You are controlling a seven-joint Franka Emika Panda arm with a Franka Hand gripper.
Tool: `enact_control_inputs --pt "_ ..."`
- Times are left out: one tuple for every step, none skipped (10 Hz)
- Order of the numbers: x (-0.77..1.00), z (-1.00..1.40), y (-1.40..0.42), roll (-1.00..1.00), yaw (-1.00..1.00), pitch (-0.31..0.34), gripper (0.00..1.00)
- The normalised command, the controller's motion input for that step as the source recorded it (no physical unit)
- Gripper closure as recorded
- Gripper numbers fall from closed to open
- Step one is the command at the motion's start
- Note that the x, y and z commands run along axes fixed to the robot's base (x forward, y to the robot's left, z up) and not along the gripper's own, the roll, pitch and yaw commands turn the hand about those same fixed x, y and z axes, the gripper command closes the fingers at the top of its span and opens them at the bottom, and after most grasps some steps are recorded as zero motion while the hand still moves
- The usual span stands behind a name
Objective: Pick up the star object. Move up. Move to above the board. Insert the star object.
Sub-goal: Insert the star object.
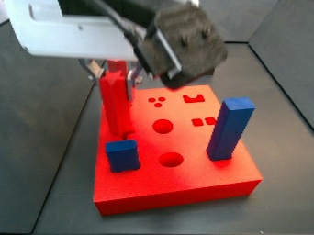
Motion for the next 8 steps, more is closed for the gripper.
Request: enact_control_inputs --pt "0.0 -0.48 0.0 0.06 0.04 0.0 1.0" --pt "0.0 -0.47 0.0 0.06 0.03 0.0 1.0" --pt "0.01 -0.45 0.0 0.06 0.03 0.0 1.0" --pt "0.17 -0.37 0.0 0.04 0.01 0.056 1.0" --pt "0.34 -0.29 0.0 0.01 0.0 0.091 1.0" --pt "0.34 -0.29 0.0 0.0 0.0 0.06 1.0" --pt "0.38 -0.3 0.0 0.0 0.0 0.07 1.0" --pt "0.14 -0.45 0.0 0.0 0.0 0.0 1.0"
